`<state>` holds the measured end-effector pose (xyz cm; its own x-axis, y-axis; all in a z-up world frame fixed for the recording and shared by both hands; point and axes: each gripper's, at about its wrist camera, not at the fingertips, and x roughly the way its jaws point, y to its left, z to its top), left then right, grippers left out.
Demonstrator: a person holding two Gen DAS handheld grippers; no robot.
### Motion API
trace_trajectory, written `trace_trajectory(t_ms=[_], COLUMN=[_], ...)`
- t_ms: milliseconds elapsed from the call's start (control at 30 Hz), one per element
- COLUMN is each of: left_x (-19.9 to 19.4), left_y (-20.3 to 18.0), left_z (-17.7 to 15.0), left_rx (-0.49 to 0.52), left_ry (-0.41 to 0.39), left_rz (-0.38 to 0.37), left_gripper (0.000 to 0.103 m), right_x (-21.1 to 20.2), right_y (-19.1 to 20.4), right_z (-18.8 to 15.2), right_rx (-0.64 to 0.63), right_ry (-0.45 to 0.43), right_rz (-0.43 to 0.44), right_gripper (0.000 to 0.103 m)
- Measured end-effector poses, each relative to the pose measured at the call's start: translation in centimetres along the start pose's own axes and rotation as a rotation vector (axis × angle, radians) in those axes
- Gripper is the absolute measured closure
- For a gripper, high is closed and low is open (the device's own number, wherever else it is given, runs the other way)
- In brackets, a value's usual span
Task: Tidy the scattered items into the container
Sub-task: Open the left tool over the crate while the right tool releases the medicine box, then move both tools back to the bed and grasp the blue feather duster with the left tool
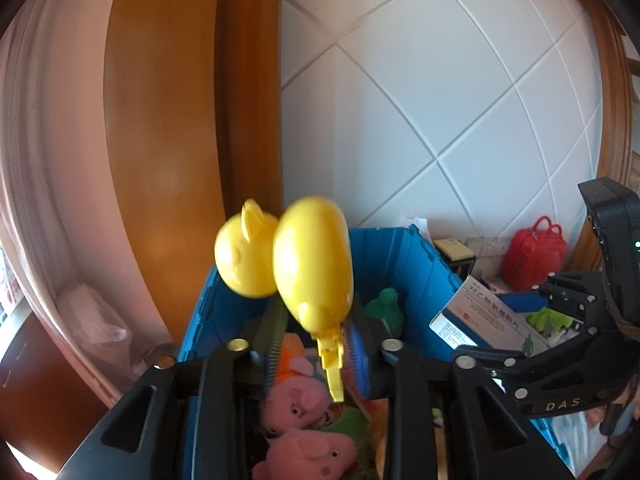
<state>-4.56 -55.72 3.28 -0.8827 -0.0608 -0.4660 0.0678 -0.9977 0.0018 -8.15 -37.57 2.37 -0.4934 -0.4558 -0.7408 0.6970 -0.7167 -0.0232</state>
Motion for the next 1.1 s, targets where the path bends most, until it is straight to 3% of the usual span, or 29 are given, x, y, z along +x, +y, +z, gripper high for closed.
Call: trace_trajectory(t_ms=[33, 67, 100, 133, 433, 633, 900, 1100], left_x=[0.4, 0.3, 0.2, 0.2, 0.9, 0.4, 0.7, 0.5], left_y=[0.1, 0.1, 0.0, -0.1, -1.2, -3.5, -11.7, -20.2], left_z=[0.1, 0.2, 0.3, 0.2, -2.8, -3.4, -4.1, -3.6], left_rx=[0.0, 0.001, 0.005, 0.01, -0.017, -0.003, 0.034, 0.093], left_ry=[0.006, -0.019, -0.032, -0.031, 0.035, 0.047, 0.077, 0.088], left_rz=[0.005, 0.017, 0.024, 0.025, 0.039, -0.005, -0.087, -0.113], left_gripper=[0.019, 0.014, 0.014, 0.014, 0.014, 0.014, 0.014, 0.014], right_x=[0.5, 0.7, 0.6, 0.3, -1.0, -3.0, -6.4, -9.6], right_y=[-0.2, -0.3, -0.4, -0.5, -1.2, -3.5, -8.7, -15.8], right_z=[0.3, 0.5, 0.5, 0.4, -2.7, -4.8, -10.0, -15.8], right_rx=[-0.001, 0.002, 0.008, 0.014, 0.022, 0.075, 0.156, 0.233], right_ry=[0.008, 0.0, -0.016, -0.029, -0.015, -0.047, -0.068, -0.063], right_rz=[-0.01, -0.032, -0.04, -0.035, -0.035, -0.05, -0.106, -0.137], right_gripper=[0.025, 0.018, 0.003, 0.0, 0.0, 0.0, 0.0, 0.0])
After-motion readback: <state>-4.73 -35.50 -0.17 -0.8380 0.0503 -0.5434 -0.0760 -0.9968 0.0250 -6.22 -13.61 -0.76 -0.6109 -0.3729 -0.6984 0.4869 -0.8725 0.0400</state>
